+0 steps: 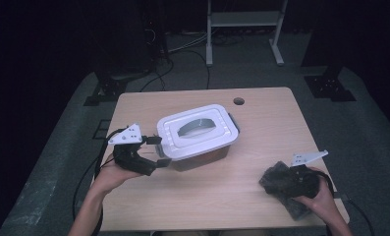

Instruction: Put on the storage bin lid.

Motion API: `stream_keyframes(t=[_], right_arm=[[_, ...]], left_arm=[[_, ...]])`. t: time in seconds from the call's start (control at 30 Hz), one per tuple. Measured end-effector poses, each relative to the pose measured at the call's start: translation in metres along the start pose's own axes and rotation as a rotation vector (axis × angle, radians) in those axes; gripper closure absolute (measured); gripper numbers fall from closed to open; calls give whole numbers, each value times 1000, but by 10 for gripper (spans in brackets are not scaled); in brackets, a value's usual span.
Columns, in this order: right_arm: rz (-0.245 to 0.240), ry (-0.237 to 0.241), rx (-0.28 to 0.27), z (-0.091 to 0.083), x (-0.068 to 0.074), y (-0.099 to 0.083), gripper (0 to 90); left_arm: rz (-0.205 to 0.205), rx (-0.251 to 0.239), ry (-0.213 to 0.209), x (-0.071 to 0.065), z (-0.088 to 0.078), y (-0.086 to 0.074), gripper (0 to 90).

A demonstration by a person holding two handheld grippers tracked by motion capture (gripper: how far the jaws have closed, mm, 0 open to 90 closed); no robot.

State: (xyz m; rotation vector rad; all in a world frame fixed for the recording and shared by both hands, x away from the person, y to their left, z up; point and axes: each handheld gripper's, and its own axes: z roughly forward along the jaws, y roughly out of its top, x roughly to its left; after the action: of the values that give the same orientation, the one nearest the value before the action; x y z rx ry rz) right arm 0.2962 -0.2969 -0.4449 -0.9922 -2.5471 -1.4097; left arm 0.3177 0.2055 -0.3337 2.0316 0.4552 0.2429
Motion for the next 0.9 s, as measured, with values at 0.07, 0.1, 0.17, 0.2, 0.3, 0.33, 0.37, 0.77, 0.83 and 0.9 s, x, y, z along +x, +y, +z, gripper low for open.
stream_keyframes(t=[0.07,0.1,0.17,0.2,0.3,0.33,0.37,0.77,0.83,0.9], right_arm=[[-4,-2,-2,0,1,0,286],[-3,-2,-2,-1,1,1,286],[-2,-1,-2,-1,1,1,286],[-4,-1,-1,0,2,0,286],[-4,-2,1,0,1,0,286],[-4,-2,1,0,1,0,286],[-4,-2,0,0,2,0,286],[1,-3,4,0,1,-1,286],[-1,-3,6,0,1,-1,286],[-2,-2,6,0,1,-1,286]], left_arm=[[-1,-2,1,-2,-2,-3,176],[-5,-4,3,-3,-3,-5,176],[-5,-1,5,-5,-5,-8,176],[-4,0,8,-5,-5,-9,176],[-6,-3,12,-7,-8,-13,175],[-11,-5,10,-7,-8,-14,175],[-11,-1,12,-8,-8,-16,176],[-23,-2,13,-11,-9,-31,169],[-23,4,13,-12,-8,-34,169],[-25,2,11,-13,-8,-36,168]])
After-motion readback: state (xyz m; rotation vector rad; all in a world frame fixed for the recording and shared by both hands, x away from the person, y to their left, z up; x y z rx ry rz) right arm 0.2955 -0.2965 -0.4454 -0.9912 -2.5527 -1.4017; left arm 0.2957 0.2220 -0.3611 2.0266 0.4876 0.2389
